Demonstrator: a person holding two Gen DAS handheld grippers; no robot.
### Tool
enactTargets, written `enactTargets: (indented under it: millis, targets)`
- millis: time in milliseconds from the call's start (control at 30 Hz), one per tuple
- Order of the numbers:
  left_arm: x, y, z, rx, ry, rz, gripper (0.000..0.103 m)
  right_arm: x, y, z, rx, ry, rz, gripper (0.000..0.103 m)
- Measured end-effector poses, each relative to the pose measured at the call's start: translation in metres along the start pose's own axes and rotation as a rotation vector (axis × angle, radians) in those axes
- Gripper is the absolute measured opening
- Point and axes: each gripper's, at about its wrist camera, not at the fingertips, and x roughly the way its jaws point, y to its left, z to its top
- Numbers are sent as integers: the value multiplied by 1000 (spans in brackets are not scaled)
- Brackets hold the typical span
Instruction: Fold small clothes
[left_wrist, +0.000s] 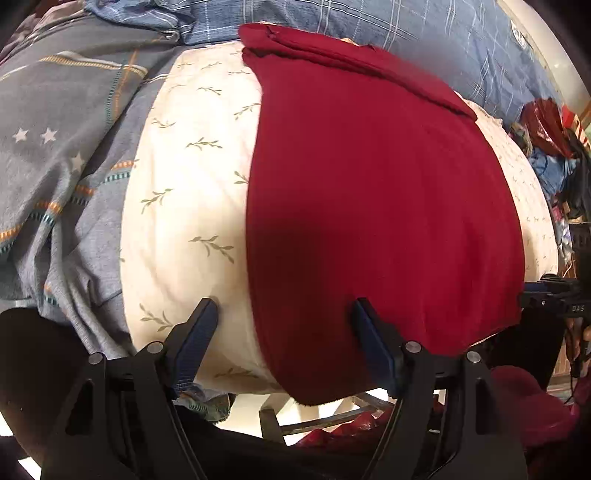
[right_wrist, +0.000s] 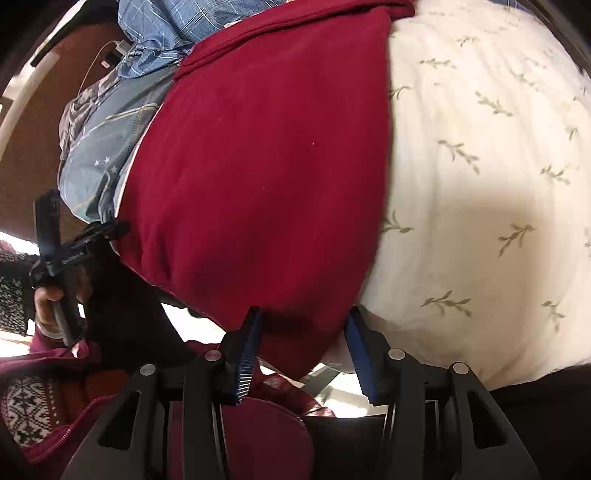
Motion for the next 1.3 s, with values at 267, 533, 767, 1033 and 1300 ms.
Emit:
enactTargets:
  millis: [267,533,767,1033,1300]
  targets:
    - [4,-7,4,61,22,-5,77,8,3,-1,-19,5,89,46]
    - [-3,-8,8,80,-5,1,6,3,9,3,-35,-60,135,8]
    - [-28,0,39,36,-51,-170,7,-44,25,40,-103,-213,209,8]
    - [-44,6,114,-9,-237,-194,7,-76,6,112,-50,-409,180,8]
    - [-19,9,205,-62,-322,-180,7,-78,-10,198,21,-523,142,8]
